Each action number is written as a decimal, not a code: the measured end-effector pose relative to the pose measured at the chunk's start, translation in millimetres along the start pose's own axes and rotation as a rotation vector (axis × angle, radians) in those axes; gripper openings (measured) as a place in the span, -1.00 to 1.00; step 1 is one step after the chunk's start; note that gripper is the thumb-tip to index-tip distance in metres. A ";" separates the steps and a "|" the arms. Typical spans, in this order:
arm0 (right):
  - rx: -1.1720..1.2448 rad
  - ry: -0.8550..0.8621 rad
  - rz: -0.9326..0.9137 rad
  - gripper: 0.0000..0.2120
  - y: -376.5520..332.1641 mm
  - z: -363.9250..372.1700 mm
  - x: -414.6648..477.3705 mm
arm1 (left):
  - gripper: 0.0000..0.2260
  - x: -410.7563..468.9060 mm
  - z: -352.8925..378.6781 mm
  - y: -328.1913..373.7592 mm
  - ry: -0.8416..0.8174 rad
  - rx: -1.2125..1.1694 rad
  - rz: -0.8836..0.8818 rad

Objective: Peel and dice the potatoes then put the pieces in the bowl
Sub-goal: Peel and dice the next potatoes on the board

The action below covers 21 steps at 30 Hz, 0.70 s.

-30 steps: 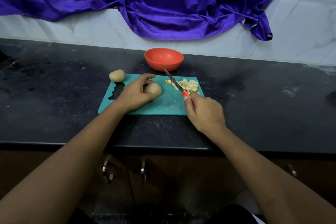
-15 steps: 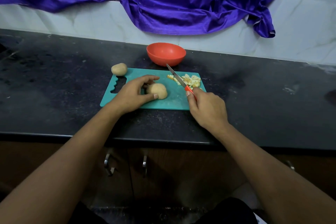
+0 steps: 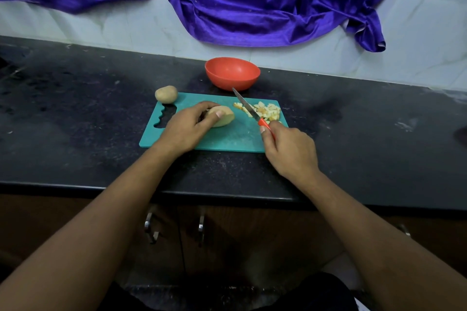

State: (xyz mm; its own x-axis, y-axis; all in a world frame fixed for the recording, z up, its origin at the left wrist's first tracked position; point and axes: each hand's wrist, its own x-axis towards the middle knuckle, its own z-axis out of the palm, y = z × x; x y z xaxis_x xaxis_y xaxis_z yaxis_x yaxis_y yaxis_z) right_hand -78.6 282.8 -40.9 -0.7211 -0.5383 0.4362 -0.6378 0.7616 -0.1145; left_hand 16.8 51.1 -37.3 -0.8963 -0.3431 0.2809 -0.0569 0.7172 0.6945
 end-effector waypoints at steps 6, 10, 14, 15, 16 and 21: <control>0.009 0.021 0.001 -0.65 2.1 1.8 -0.5 | -0.50 11.5 8.2 10.7 0.099 0.200 -0.064; 0.011 0.018 -0.007 -0.66 2.5 2.3 -0.7 | -0.58 12.8 8.2 9.6 0.129 0.145 -0.092; 0.015 0.019 -0.009 -0.66 3.0 2.1 -0.1 | -0.65 6.5 7.5 8.1 0.125 0.114 -0.030; 0.015 0.019 -0.008 -0.66 3.3 2.4 -0.1 | -0.67 5.4 7.9 6.6 0.118 0.092 -0.025; 0.014 0.020 -0.008 -0.66 3.3 2.7 -0.2 | -0.69 4.1 7.8 4.4 0.114 0.058 -0.025; 0.019 0.022 -0.014 -0.66 3.3 2.7 -0.3 | -0.77 -3.8 5.3 0.5 0.095 -0.103 0.088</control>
State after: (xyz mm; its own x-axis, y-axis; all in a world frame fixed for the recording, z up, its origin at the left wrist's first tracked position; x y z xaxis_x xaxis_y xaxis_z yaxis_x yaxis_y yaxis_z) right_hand -81.2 284.5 -43.8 -0.7058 -0.5411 0.4573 -0.6533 0.7468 -0.1246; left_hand 17.8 56.0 -41.5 -0.8498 -0.3411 0.4018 0.0697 0.6829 0.7272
